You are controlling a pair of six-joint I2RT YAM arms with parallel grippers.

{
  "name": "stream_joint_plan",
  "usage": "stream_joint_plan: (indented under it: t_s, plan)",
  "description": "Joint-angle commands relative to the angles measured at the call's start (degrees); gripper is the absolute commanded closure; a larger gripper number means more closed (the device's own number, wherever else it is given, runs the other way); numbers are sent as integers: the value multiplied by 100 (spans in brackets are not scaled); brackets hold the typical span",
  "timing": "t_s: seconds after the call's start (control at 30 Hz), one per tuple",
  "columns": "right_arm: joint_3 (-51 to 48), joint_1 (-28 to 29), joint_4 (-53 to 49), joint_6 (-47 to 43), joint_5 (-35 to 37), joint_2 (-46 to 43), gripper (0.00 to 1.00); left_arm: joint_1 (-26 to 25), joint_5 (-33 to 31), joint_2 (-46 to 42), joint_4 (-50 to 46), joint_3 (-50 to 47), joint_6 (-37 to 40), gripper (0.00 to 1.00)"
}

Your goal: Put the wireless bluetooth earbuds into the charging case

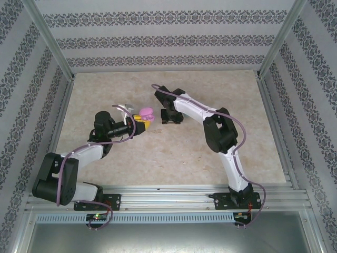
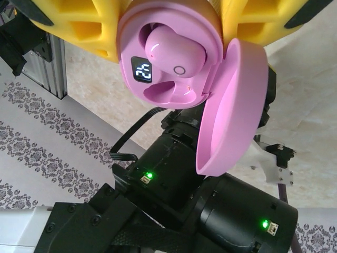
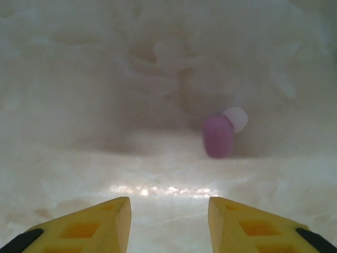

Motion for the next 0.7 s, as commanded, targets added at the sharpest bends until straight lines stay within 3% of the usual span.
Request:
stream_joint_plan:
  t_s: [0.0, 0.5, 0.67]
  plan:
    - [303, -76, -384, -143, 304, 148, 57, 58, 180, 82, 139, 85, 121, 79]
    - [781, -241, -443, -308, 504, 673, 57, 67, 222, 162, 329, 68, -11, 79]
    - [1058, -241, -463, -491, 527, 926, 63, 75, 214, 18, 166, 30, 39, 79]
